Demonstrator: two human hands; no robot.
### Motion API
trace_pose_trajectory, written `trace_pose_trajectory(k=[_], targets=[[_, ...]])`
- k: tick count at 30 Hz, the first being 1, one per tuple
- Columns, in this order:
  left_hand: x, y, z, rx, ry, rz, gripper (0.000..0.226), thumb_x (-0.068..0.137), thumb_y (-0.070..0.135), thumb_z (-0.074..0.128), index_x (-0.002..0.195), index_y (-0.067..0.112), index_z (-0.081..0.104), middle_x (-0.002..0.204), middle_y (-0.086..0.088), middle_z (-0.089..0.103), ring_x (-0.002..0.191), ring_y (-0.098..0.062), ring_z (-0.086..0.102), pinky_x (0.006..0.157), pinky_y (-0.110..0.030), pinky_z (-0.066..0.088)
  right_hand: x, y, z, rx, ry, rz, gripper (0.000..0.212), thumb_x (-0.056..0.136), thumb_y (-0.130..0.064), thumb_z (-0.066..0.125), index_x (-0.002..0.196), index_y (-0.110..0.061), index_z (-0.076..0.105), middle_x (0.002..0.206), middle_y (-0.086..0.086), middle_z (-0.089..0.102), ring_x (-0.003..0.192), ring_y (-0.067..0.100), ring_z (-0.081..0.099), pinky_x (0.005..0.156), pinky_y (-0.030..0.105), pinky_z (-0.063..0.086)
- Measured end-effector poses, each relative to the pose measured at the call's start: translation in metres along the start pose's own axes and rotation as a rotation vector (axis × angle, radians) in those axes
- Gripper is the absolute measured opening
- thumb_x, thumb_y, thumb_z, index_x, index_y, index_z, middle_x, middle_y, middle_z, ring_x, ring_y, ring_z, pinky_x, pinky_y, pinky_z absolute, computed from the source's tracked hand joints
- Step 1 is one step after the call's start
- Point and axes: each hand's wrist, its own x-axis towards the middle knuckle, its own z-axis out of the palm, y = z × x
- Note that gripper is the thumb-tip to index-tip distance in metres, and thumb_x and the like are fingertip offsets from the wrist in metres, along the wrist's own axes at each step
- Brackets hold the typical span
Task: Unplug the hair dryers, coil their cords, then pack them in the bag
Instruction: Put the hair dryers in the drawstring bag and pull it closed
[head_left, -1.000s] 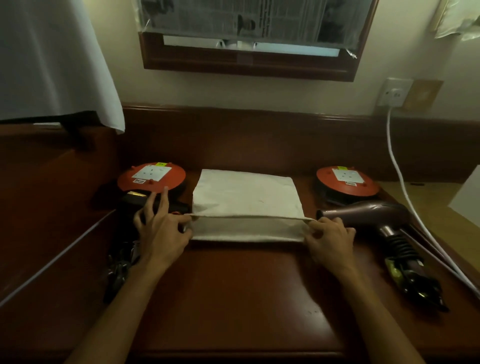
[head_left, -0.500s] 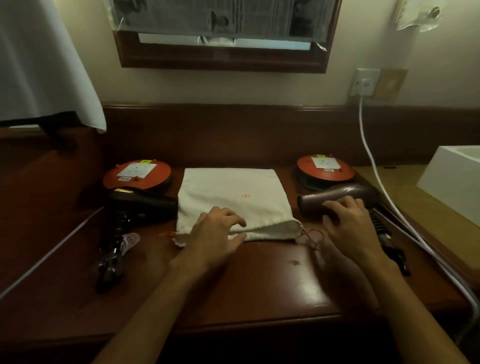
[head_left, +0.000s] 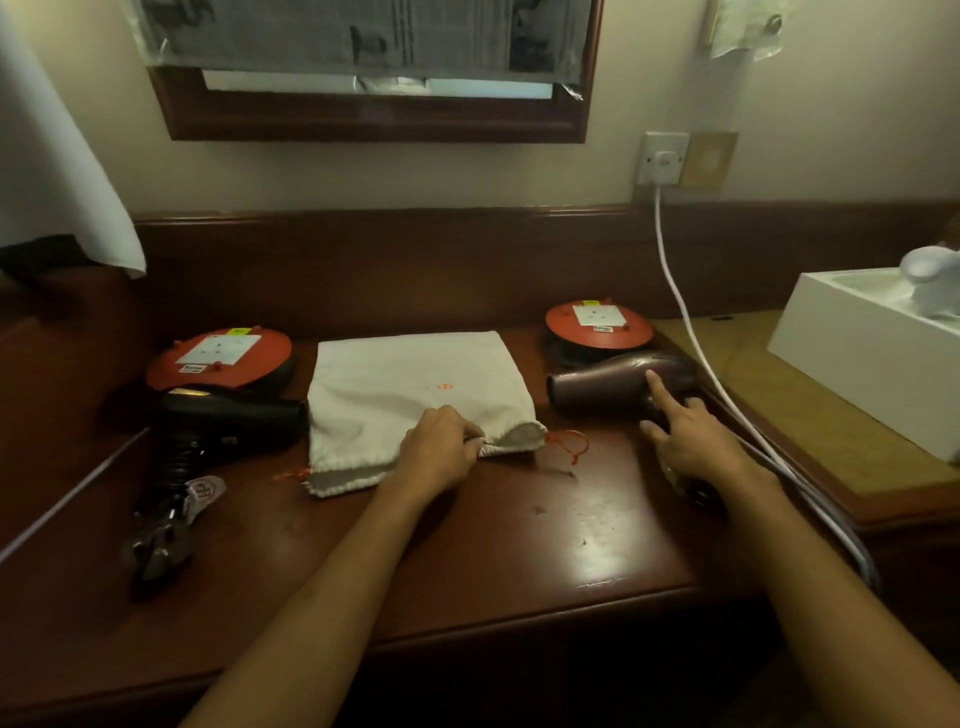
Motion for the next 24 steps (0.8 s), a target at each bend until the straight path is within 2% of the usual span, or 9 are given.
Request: trace_pose_trajectory(k=[5, 10, 13, 17, 19, 21, 24], targets=[[0.004, 0.003, -0.005, -0.073, -0.009, -0.026, 0.022, 0.096, 0.027, 0.064, 0.107, 0.021, 0.082, 0.114, 0.000, 0.077, 0.104, -0.021, 0.068, 0.089, -0.040, 0.058, -0.004, 0.001, 0.008, 0.042, -0.005, -0.006, 0.074, 0.105, -0.041, 0.045, 0.155, -0.051, -0.009, 0.156, 0.022, 0.028, 0.138, 0.039, 0.042, 0.113, 0.054, 0.036], [0.013, 0.003, -0.027, -0.113, 0.058, 0.058, 0.024, 0.100, 0.024, 0.065, 0.116, 0.014, 0.079, 0.117, -0.005, 0.076, 0.103, -0.018, 0.067, 0.084, -0.023, 0.045, -0.035, 0.007, 0.003, 0.132, -0.037, -0.068, 0.076, 0.104, -0.040, 0.046, 0.156, -0.048, -0.009, 0.155, 0.017, 0.030, 0.139, 0.034, 0.040, 0.113, 0.050, 0.035], [0.025, 0.002, -0.047, -0.113, 0.078, 0.102, 0.023, 0.100, 0.021, 0.066, 0.117, 0.011, 0.078, 0.113, -0.009, 0.075, 0.097, -0.018, 0.064, 0.084, -0.020, 0.040, -0.061, 0.004, -0.003, 0.175, -0.014, -0.175, 0.076, 0.104, -0.041, 0.046, 0.155, -0.049, -0.009, 0.145, 0.010, 0.037, 0.128, 0.026, 0.047, 0.107, 0.044, 0.040], [0.038, 0.008, -0.068, -0.115, 0.066, 0.148, 0.021, 0.097, 0.023, 0.069, 0.112, 0.014, 0.080, 0.093, -0.001, 0.071, 0.083, -0.009, 0.060, 0.077, -0.024, 0.044, -0.092, -0.017, -0.017, 0.261, 0.013, -0.366, 0.078, 0.102, -0.040, 0.050, 0.152, -0.056, -0.007, 0.121, -0.004, 0.042, 0.102, 0.009, 0.051, 0.091, 0.031, 0.043], [0.042, 0.010, -0.075, -0.222, 0.075, 0.175, 0.016, 0.095, 0.024, 0.072, 0.106, 0.016, 0.083, 0.093, 0.002, 0.078, 0.072, 0.003, 0.062, 0.070, -0.014, 0.046, -0.105, -0.027, -0.018, 0.309, -0.046, -0.483, 0.078, 0.101, -0.038, 0.054, 0.150, -0.062, -0.002, 0.114, -0.010, 0.043, 0.095, 0.006, 0.052, 0.088, 0.028, 0.045], [0.040, 0.013, -0.081, -0.290, 0.091, 0.190, 0.015, 0.094, 0.027, 0.074, 0.102, 0.020, 0.084, 0.091, 0.004, 0.080, 0.068, 0.012, 0.062, 0.063, -0.005, 0.041, -0.116, -0.037, -0.012, 0.336, -0.148, -0.584, 0.076, 0.099, -0.040, 0.056, 0.148, -0.067, 0.004, 0.114, -0.016, 0.045, 0.096, 0.003, 0.053, 0.087, 0.025, 0.046], [0.034, 0.016, -0.089, -0.307, 0.073, 0.234, 0.016, 0.094, 0.029, 0.074, 0.105, 0.021, 0.083, 0.095, 0.005, 0.080, 0.077, 0.005, 0.066, 0.068, -0.010, 0.048, -0.122, -0.056, 0.003, 0.289, -0.276, -0.626, 0.072, 0.100, -0.045, 0.054, 0.149, -0.066, 0.006, 0.120, -0.013, 0.048, 0.104, 0.006, 0.053, 0.094, 0.028, 0.049]])
